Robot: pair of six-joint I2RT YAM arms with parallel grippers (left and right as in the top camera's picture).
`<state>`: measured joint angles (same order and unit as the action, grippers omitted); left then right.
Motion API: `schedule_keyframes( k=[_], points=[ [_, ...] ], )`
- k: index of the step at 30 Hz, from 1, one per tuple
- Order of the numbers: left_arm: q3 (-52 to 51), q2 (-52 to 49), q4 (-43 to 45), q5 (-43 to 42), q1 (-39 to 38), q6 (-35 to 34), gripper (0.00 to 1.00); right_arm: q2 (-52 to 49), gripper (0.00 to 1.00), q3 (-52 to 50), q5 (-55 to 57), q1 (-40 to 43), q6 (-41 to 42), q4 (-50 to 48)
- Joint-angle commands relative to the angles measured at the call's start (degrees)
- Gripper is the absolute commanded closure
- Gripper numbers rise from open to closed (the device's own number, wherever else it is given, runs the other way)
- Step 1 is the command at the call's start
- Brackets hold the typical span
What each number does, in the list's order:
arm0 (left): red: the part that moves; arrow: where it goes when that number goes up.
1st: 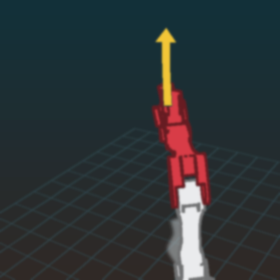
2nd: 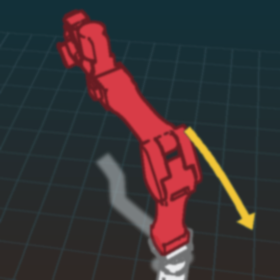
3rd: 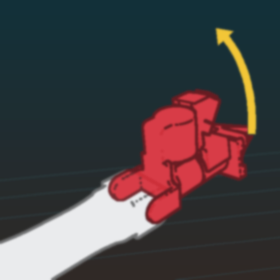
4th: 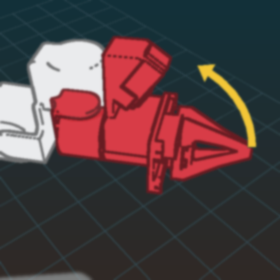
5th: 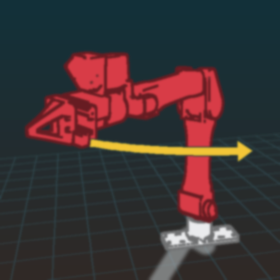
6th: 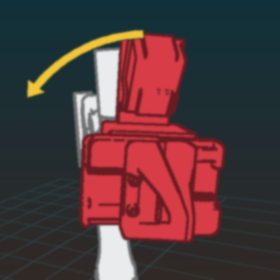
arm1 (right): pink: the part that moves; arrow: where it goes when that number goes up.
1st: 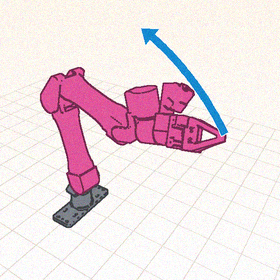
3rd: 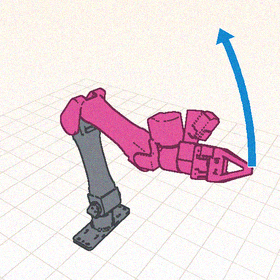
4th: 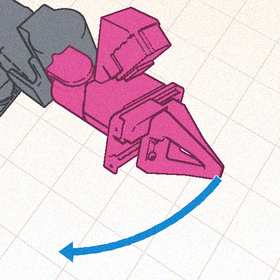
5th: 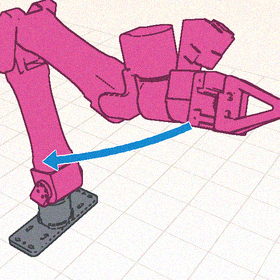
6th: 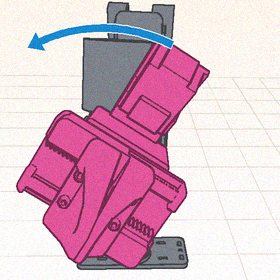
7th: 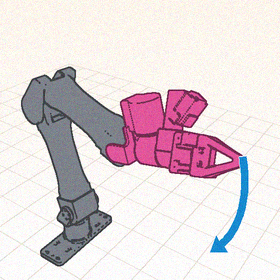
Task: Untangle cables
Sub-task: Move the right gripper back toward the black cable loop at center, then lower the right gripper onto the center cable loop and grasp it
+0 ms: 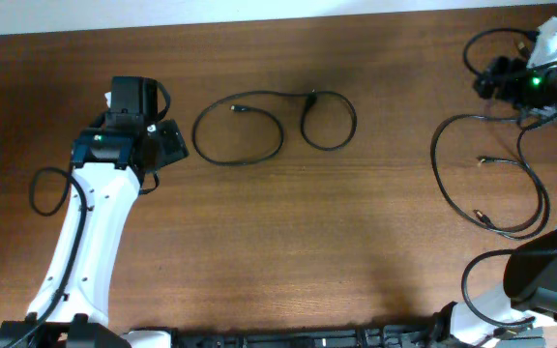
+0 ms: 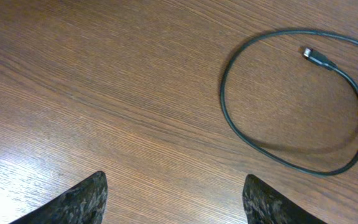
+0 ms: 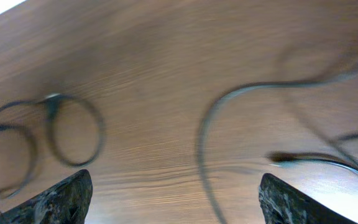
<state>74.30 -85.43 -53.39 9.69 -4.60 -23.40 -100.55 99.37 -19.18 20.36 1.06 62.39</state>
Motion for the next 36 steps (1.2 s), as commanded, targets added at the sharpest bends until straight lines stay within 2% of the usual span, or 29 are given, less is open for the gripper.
schedule_keyframes(
  k=[1, 5, 13, 15, 17, 19, 22, 27, 36],
  points=[
    [-0.02, -0.2, -0.17, 0.63, 2.91, 0.55, 0.29, -0.24, 0.15, 0.15, -6.08, -6.27, -1.4, -0.2],
    [-0.02, -0.2, -0.63, 0.66, 6.69, 0.52, 0.2, -1.88, 0.15, 0.15, -5.75, -15.47, -4.02, -0.59],
    [-0.02, -0.2, -2.56, 0.17, 11.06, -0.35, 0.18, -11.98, 0.19, 0.15, -5.68, -33.81, -2.8, -5.68],
    [-0.02, -0.2, -2.89, 0.15, 11.04, -0.37, 0.18, -14.67, 0.19, 0.15, -5.68, -37.07, 3.08, -6.99],
    [-0.02, -0.2, -2.89, -0.04, 11.04, -0.37, 0.18, -17.57, 0.19, 0.15, -5.68, -39.87, 14.34, -7.8],
    [-0.02, -0.2, -2.89, -0.94, 11.04, -0.37, 0.18, -19.82, 0.19, 0.15, -5.75, -41.51, 24.76, -8.55],
    [-0.02, -0.2, -2.93, -1.09, 11.04, -0.35, 0.18, -22.71, 0.14, 0.15, -9.09, -43.06, 32.89, -11.63],
    [-0.02, -0.2, -2.97, -1.11, 11.04, -0.35, 0.18, -26.21, 0.16, 0.15, -18.16, -43.23, 35.04, -17.38],
    [-0.02, -0.2, -2.95, -1.53, 11.04, -0.35, 0.14, -28.35, 0.15, -1.55, -19.63, -43.21, 35.06, -19.43]
  ],
)
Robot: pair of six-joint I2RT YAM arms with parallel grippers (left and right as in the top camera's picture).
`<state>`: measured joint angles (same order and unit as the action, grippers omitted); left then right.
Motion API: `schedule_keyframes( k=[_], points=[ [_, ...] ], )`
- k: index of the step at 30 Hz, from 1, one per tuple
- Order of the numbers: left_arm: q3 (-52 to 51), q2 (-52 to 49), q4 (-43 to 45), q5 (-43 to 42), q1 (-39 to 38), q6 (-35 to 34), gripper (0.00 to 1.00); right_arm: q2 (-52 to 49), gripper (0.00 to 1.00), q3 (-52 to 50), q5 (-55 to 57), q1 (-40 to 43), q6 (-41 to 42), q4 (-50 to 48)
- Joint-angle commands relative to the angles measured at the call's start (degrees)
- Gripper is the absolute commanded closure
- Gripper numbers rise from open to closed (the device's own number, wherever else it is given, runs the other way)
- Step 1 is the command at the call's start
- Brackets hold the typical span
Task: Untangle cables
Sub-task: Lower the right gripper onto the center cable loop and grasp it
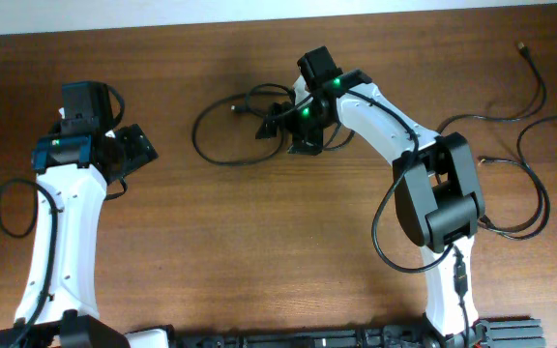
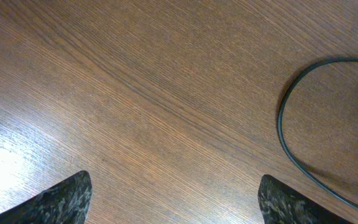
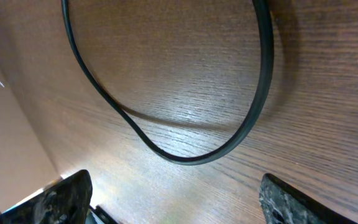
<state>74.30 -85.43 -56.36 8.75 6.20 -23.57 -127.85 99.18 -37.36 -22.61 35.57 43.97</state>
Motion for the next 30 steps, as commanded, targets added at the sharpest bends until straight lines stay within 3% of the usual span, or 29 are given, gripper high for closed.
schedule_keyframes(
  k=[1, 9, 15, 21, 30],
  points=[
    [-0.02, -0.2, 0.02, -0.59, 0.24, -0.17, 0.14, -1.11, 0.15, -2.21, -1.36, -0.24, 1.01, -1.44],
    [-0.02, -0.2, 0.04, -0.59, 0.24, -0.17, 0.14, -3.17, 0.27, -4.02, -0.96, -0.28, 3.96, -4.72],
    [-0.02, -0.2, 0.02, -0.61, 0.24, -0.17, 0.14, -3.19, 0.43, -6.1, 1.29, -0.35, 6.19, -8.66],
    [-0.02, -0.2, 0.02, -0.61, 0.24, -0.2, 0.14, -3.19, 0.48, -6.78, 6.8, -2.14, 6.97, -9.38],
    [-0.02, -0.2, 0.0, -1.49, 0.24, -0.17, 0.14, -3.19, 0.65, -6.78, 11.13, -6.36, 11.67, -16.26]
  ],
)
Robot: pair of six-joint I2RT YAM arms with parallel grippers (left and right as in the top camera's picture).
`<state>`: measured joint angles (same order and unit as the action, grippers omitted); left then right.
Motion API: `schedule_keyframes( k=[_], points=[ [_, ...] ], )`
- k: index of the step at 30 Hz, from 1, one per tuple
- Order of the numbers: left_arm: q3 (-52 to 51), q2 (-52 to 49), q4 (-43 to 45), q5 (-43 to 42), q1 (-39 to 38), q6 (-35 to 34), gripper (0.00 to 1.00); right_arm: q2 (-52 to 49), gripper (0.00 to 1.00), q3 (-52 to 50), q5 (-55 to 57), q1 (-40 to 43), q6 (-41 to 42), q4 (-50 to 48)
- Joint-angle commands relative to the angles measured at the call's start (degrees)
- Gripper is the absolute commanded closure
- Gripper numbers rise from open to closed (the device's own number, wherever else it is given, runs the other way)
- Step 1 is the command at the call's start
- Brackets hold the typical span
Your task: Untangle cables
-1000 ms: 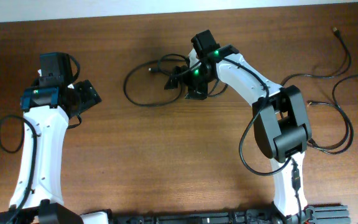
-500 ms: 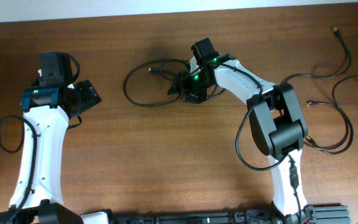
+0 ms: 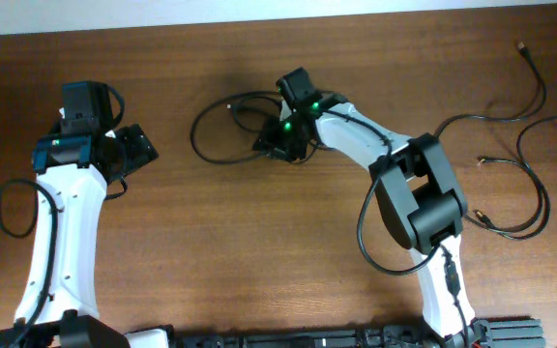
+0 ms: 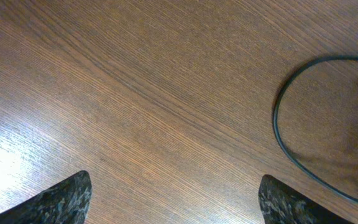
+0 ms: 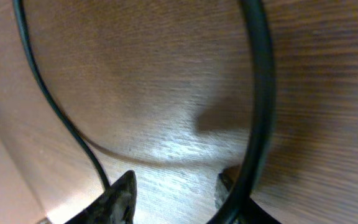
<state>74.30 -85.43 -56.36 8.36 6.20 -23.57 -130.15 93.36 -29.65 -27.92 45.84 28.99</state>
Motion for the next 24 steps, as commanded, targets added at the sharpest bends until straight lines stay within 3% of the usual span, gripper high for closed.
schedule_keyframes(
  k=[1, 7, 15, 20, 24],
  points=[
    [-0.02, -0.2, 0.0, -1.33, 0.24, -0.17, 0.14, -0.9, 0.69, -0.96, 3.39, -1.11, 1.4, -1.68],
    [-0.02, -0.2, 0.0, -1.49, 0.24, -0.17, 0.14, -0.9, 0.96, -0.96, 4.02, -1.14, -0.9, -1.81],
    [-0.02, -0.2, -0.15, -1.49, 0.24, -0.15, 0.14, 1.75, 0.96, -0.66, 5.11, 2.49, -20.44, 5.73],
    [-0.02, -0.2, -0.13, -1.49, 0.24, -0.17, 0.13, 11.3, 0.96, 1.57, 19.69, 12.5, -29.79, 19.98],
    [-0.02, -0.24, -0.13, -1.49, 0.24, -0.17, 0.13, 20.15, 0.96, 4.07, 37.86, 23.3, -30.64, 27.39]
  ],
)
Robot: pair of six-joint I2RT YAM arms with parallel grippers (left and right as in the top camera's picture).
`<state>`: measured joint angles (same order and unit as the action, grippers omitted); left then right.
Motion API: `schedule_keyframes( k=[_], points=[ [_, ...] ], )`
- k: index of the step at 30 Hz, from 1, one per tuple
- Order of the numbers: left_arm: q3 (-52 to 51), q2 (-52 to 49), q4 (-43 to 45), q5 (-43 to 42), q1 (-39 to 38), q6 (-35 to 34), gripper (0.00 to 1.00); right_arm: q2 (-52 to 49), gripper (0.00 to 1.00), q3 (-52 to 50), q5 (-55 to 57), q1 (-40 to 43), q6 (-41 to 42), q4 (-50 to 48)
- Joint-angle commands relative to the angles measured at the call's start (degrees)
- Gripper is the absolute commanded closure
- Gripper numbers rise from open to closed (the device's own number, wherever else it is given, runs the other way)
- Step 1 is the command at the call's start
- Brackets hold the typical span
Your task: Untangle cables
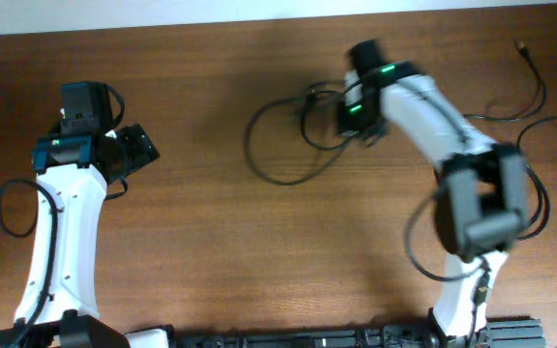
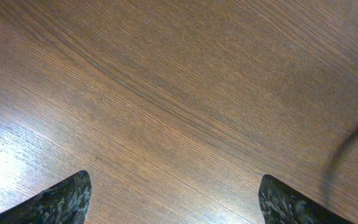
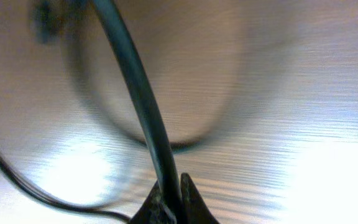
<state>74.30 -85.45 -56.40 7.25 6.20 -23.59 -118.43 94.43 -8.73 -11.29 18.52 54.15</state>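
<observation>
A thin black cable lies in loose loops on the wooden table, with a big loop (image 1: 280,147) and a smaller one (image 1: 319,121). My right gripper (image 1: 351,114) is at the loops' right side, shut on the cable (image 3: 138,99). The strand runs up from between its closed fingertips (image 3: 188,198); that view is blurred. My left gripper (image 2: 173,190) hangs open over bare wood at the table's left, well away from the loops. Only a blurred arc of the cable (image 2: 348,149) shows at the right edge of its view.
More black cables lie at the far right: one with a plug end near the back corner (image 1: 532,68) and a larger tangle (image 1: 538,198) beside my right arm's base. The left arm's own lead (image 1: 8,208) loops off at the left.
My right gripper has gone from nearly closed round the cable to shut on it. It now sits further right, and the loops have shifted right with it. The left arm has not moved.
First the cable lay in two neat loops at mid-table, my left gripper beside them and my right arm at the far right. Then the left gripper stood further left and the right gripper open over the loops. After that its jaws were narrowing round a strand. Now it holds it, shifted rightward.
</observation>
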Motion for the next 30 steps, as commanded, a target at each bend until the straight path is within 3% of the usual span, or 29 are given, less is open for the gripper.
schedule_keyframes(
  k=[1, 10, 18, 20, 21, 24, 26, 30],
  points=[
    [-0.02, -0.26, -0.09, -0.37, 0.24, -0.15, 0.13, 10.47, 0.96, 3.32, 19.69, 9.51, -3.3, 2.99],
    [-0.02, -0.81, -0.09, -0.39, 0.24, -0.15, 0.13, 20.83, 0.96, 3.41, 30.23, 33.64, -3.02, 5.07],
    [-0.02, -0.81, -0.09, -0.39, 0.24, -0.15, 0.13, 20.79, 0.96, 3.41, 29.86, 45.57, -0.42, 5.07],
    [-0.02, -0.81, -0.09, -0.42, 0.24, -0.15, 0.13, 20.79, 0.96, 3.41, 24.9, 47.01, -0.85, 3.26],
    [-0.02, -0.81, -0.07, -0.42, 0.24, -0.17, 0.13, 20.79, 0.93, 3.41, 18.08, 47.04, -4.81, 1.46],
    [-0.02, -0.81, -0.07, -0.63, 0.24, -0.17, 0.13, 20.79, 0.46, 3.39, 7.52, 46.1, -7.8, -0.61],
    [-0.02, -0.81, -0.07, -1.05, 0.24, -0.17, 0.13, 20.74, 0.33, 3.39, 2.71, 44.96, -7.8, -0.61],
    [-0.02, -0.81, -0.07, -1.49, 0.24, -0.17, 0.13, 20.48, 0.29, 2.99, -6.95, 40.0, -11.32, 0.74]
  ],
)
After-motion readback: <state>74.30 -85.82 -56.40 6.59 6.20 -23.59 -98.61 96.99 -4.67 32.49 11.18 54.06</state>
